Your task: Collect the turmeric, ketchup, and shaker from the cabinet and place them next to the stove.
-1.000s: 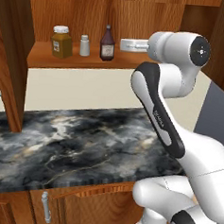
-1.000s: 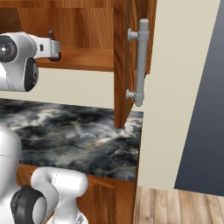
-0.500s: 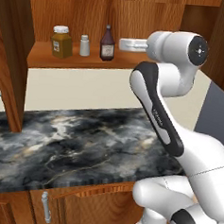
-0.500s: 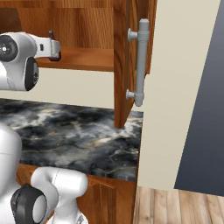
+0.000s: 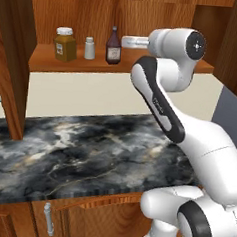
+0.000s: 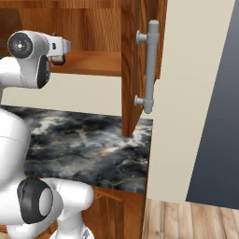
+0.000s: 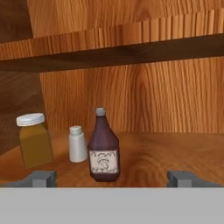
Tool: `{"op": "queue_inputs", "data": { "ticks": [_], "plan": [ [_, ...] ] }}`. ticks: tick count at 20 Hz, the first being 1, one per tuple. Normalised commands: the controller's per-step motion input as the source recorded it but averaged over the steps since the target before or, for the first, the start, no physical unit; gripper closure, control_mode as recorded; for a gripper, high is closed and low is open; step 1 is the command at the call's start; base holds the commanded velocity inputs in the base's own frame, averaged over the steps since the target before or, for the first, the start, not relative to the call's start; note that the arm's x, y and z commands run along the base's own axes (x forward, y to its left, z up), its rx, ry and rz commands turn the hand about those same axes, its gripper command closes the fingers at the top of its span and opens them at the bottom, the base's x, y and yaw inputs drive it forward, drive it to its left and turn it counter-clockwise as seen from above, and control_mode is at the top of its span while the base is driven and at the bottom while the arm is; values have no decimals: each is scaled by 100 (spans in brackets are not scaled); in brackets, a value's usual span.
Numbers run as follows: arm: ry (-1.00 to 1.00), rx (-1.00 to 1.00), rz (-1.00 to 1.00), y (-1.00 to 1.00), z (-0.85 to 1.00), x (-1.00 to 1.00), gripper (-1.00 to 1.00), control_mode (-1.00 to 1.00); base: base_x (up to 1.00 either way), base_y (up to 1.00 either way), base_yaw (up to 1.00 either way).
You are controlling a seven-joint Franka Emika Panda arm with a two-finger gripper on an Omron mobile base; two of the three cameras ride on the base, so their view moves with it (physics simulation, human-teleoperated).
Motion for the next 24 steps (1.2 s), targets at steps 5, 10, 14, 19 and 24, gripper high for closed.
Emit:
{"op": "queue_inputs", "data": {
  "ticks": [5,10,14,19,24],
  "plan": [
    [1,0,0,8,0,53,-100,-100,0,0,0],
    [0,0,0,19,0,49,-100,-100,0,0,0],
    [1,0,0,24,-3,45,-100,-100,0,0,0],
    [1,0,0,21,-7,40,-100,-100,0,0,0],
    [1,0,0,17,-7,33,-100,-100,0,0,0]
  ]
}}
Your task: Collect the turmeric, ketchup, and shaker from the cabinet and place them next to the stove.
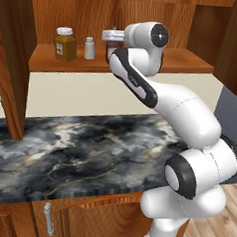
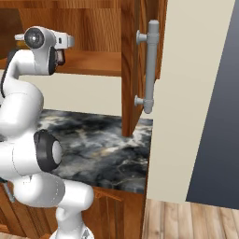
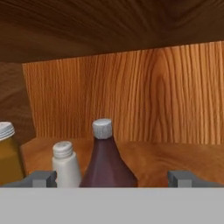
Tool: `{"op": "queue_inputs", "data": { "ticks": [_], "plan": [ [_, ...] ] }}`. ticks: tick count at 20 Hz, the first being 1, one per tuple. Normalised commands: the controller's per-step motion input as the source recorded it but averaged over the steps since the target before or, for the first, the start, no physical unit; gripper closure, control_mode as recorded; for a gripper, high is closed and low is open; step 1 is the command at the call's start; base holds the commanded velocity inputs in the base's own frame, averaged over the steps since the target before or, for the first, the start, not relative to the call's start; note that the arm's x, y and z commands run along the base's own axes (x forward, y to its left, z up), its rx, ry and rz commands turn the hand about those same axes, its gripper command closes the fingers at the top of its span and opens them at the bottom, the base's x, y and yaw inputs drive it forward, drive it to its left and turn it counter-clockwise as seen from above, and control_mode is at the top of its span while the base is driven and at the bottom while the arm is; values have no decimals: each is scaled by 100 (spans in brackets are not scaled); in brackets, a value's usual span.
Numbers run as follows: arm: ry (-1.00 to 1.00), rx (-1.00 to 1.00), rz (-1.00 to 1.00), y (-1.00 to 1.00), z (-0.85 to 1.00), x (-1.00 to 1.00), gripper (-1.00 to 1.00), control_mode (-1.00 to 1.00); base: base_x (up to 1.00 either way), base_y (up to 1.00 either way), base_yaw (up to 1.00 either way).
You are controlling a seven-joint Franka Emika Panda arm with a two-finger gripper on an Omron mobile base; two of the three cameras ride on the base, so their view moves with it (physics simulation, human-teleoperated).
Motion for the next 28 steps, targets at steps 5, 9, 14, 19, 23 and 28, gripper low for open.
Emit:
{"op": "queue_inputs", "data": {
  "ticks": [5,9,14,19,23,28],
  "plan": [
    [1,0,0,12,-2,28,-100,-100,0,0,0],
    [1,0,0,9,-1,27,-100,-100,0,0,0],
    [0,0,0,12,-3,9,-100,-100,0,0,0],
    [0,0,0,7,-2,0,-100,-100,0,0,0],
    [0,0,0,0,-1,0,-100,-100,0,0,0],
    [0,0,0,-2,-4,0,-100,-100,0,0,0]
  ]
}}
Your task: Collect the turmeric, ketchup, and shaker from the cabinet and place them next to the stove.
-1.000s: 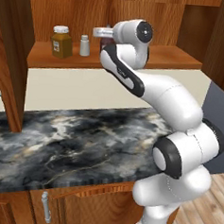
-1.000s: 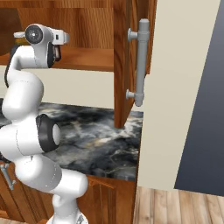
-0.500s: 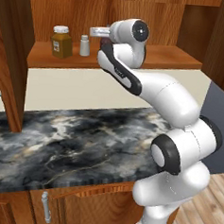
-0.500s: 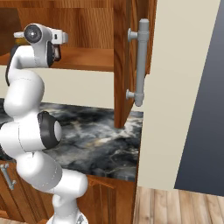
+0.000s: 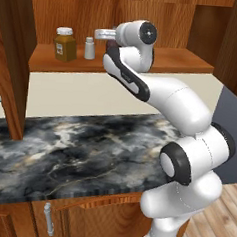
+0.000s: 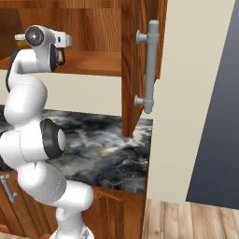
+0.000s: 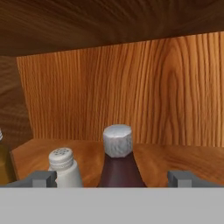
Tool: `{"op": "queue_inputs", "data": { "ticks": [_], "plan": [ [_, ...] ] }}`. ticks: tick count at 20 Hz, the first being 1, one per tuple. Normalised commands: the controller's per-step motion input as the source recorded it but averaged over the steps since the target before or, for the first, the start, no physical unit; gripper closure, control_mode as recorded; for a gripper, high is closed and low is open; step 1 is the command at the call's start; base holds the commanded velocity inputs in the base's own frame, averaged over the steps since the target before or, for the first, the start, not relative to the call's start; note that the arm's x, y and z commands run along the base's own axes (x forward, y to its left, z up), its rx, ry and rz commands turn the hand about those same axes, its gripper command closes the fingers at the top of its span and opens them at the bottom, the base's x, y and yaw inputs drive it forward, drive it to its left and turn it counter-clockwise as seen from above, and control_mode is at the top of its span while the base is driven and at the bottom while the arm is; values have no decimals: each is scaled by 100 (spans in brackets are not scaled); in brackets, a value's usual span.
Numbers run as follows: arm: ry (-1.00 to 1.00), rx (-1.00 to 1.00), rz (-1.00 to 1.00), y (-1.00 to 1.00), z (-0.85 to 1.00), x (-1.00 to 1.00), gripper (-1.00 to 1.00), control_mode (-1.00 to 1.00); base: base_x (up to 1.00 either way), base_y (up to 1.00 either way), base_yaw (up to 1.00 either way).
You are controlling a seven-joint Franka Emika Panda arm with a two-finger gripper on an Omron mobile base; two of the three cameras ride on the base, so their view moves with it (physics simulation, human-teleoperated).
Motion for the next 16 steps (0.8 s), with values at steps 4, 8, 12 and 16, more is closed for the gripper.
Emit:
{"op": "queue_inputs", "data": {
  "ticks": [4,8,12,16],
  "plan": [
    [0,0,0,-1,-7,0,-100,-100,0,0,0],
    [0,0,0,-1,-4,8,-100,-100,0,0,0],
    [0,0,0,-3,-4,16,-100,-100,0,0,0],
    [0,0,0,-3,-2,10,-100,-100,0,0,0]
  ]
}}
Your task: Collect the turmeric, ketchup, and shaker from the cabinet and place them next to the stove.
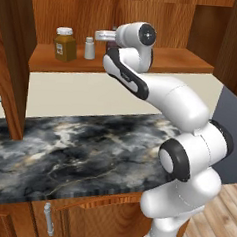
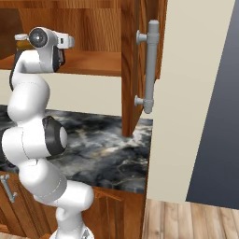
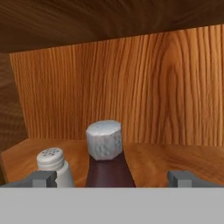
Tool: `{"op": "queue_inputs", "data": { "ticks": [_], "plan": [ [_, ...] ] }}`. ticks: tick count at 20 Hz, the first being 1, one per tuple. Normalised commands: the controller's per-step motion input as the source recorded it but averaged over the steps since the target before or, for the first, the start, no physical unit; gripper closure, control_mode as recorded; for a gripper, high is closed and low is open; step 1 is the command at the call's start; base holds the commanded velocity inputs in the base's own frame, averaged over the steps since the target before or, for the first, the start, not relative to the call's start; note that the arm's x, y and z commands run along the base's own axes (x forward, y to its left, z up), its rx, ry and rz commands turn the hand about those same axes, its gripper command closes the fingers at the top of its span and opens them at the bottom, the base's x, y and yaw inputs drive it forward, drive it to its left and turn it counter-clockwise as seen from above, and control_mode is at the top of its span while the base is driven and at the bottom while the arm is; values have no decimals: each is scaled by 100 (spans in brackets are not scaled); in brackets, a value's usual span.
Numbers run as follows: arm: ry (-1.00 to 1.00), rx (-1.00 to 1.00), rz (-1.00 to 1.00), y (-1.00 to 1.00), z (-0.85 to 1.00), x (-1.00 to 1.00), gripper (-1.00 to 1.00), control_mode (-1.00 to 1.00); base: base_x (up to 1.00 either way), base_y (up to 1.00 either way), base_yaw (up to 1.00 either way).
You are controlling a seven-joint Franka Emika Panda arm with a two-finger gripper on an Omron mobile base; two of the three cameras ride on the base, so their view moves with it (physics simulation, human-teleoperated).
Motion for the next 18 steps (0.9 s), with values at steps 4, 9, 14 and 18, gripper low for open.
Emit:
{"op": "queue_inputs", "data": {
  "ticks": [4,9,14,18],
  "plan": [
    [0,0,0,3,-5,6,100,-100,0,0,0],
    [0,0,0,3,-1,0,100,-100,0,0,0],
    [0,0,0,0,0,0,100,-100,0,0,0],
    [0,0,0,0,0,0,100,-100,0,0,0]
  ]
}}
